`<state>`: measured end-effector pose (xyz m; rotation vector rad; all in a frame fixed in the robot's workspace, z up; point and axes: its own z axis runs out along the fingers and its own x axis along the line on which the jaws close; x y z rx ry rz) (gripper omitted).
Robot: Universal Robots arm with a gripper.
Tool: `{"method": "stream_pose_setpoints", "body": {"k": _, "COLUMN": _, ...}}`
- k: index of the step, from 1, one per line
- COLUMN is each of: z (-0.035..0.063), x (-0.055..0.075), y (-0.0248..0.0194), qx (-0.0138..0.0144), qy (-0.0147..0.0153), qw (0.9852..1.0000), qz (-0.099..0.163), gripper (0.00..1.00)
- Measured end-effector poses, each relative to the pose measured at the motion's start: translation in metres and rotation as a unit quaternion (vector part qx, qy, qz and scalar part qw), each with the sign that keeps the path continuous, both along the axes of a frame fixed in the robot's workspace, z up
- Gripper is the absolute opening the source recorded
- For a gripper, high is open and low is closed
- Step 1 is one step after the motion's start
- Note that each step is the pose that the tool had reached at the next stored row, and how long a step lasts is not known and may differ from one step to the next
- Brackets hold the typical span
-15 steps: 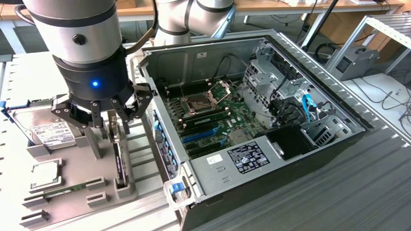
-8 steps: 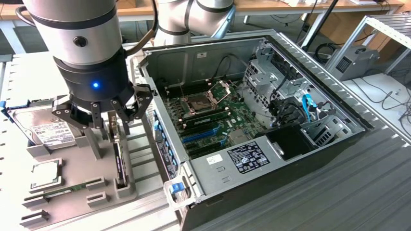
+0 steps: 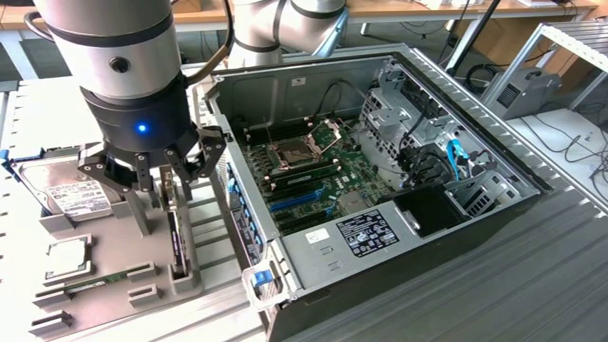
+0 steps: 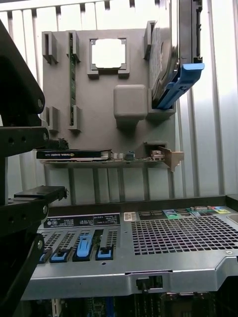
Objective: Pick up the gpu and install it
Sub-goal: 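Pick up the gpu and move the gpu toward the slot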
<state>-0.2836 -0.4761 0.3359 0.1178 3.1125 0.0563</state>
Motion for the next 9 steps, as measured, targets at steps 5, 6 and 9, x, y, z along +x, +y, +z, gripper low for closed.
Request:
{"method": "stream_pose_setpoints", "body": {"k": 5, "z": -0.0015, "x": 0.0000, "y": 0.0000, "qx": 0.0000, "qy": 0.0000, "qw": 1.0000, "qz": 0.000, "gripper": 0.42}}
{"method": "stream_pose_setpoints", "body": {"k": 6, "z": -0.0018, "x": 0.0000, "y": 0.0000, "qx": 0.0000, "qy": 0.0000, "qw": 1.0000, "qz": 0.000, "gripper": 0.42}}
{"method": "stream_pose_setpoints", "body": {"k": 9, "z": -0.0026, "x": 0.0000, "y": 0.0000, "qx": 0.0000, "qy": 0.0000, "qw": 1.0000, "qz": 0.000, "gripper": 0.42}}
